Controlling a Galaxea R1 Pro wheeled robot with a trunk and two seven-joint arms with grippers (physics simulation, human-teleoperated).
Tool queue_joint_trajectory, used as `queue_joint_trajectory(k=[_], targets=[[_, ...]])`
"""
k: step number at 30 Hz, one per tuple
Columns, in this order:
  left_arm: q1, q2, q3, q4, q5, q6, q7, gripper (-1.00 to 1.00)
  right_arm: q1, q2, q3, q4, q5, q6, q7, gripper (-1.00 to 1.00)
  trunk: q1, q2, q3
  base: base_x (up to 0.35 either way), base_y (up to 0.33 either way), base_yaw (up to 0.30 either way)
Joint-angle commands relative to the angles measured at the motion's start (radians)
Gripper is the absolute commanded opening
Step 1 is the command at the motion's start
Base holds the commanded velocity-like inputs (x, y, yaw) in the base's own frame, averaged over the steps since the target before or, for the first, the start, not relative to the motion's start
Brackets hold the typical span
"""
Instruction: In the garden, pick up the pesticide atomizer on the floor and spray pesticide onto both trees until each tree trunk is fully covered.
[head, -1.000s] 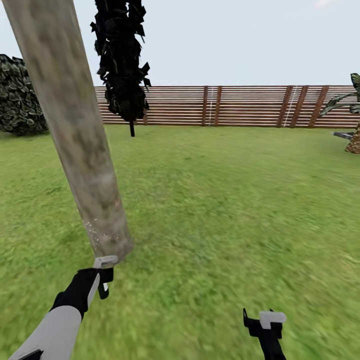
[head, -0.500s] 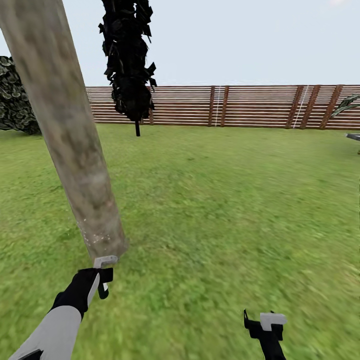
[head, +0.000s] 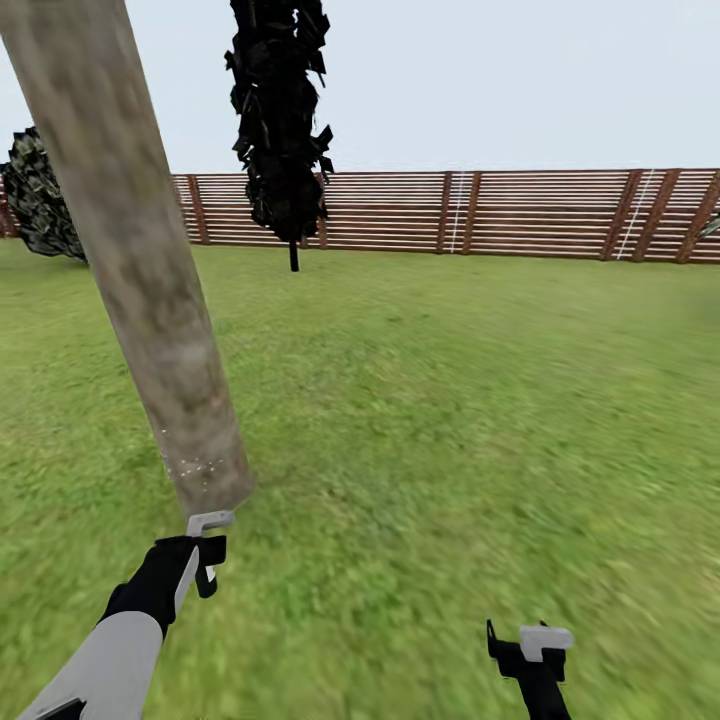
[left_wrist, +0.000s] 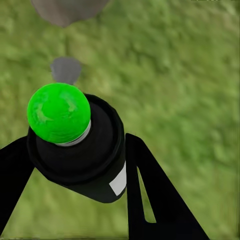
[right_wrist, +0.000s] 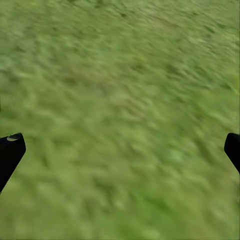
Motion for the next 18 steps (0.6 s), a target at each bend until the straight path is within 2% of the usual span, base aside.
queue_joint_trajectory(k=[1, 10, 18], targets=[[-0.001, -0.001, 0.004, -0.002, -0.007, 0.004, -0.005, -1.00, -0.001, 0.000, -0.004, 0.001, 0.011, -0.002, -0.006, 1.00, 0.000, 0.000, -0.001, 0.098, -0.272, 0.277], [-0.001, -0.001, 0.003, -0.012, -0.006, 0.004, -0.005, -1.00, -0.001, 0.000, -0.004, 0.001, 0.011, -0.002, -0.006, 1.00, 0.000, 0.000, -0.001, 0.166, -0.249, 0.278], [-0.011, -0.006, -0.001, -0.018, -0.002, 0.009, -0.016, -1.00, -0.001, 0.000, -0.004, 0.001, 0.011, -0.002, -0.007, 1.00, 0.000, 0.000, -0.001, 0.036, -0.039, 0.278]])
